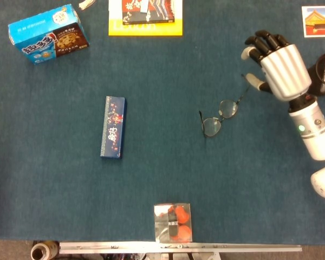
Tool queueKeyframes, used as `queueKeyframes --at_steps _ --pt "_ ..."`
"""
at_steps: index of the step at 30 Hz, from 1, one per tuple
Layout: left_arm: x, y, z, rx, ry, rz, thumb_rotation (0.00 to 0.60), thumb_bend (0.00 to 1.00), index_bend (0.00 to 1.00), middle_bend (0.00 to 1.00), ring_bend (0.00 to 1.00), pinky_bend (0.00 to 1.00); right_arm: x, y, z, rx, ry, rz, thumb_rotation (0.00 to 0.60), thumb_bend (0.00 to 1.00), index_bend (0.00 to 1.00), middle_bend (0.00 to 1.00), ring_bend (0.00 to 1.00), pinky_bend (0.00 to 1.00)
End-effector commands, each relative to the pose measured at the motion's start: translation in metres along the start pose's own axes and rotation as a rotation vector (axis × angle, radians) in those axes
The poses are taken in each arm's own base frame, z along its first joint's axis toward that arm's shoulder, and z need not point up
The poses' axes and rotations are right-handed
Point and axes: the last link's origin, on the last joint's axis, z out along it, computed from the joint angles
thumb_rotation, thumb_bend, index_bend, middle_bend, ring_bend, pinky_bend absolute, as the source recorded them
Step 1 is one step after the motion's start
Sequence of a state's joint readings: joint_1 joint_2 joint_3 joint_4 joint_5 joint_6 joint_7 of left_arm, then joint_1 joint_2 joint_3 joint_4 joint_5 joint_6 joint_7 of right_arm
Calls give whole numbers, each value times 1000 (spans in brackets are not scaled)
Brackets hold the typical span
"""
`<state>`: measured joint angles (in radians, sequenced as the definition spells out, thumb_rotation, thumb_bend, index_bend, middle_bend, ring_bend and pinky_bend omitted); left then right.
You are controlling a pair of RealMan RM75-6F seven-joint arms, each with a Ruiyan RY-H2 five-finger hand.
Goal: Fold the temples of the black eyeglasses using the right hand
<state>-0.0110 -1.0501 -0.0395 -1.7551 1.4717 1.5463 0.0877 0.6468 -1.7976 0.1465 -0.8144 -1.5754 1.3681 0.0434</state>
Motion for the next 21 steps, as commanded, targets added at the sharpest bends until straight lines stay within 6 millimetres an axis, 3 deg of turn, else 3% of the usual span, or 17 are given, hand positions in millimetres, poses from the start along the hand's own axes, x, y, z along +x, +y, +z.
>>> queueKeyframes --at_steps 1,21 --pt "0 0 0 2 -1 0 600 0 454 363 311 348 -2 -3 -3 14 -6 0 600 111 468 360 245 384" --pt "1 0 1 1 0 2 600 0 471 382 312 348 -18 -20 -10 64 -51 38 600 90 468 360 245 384"
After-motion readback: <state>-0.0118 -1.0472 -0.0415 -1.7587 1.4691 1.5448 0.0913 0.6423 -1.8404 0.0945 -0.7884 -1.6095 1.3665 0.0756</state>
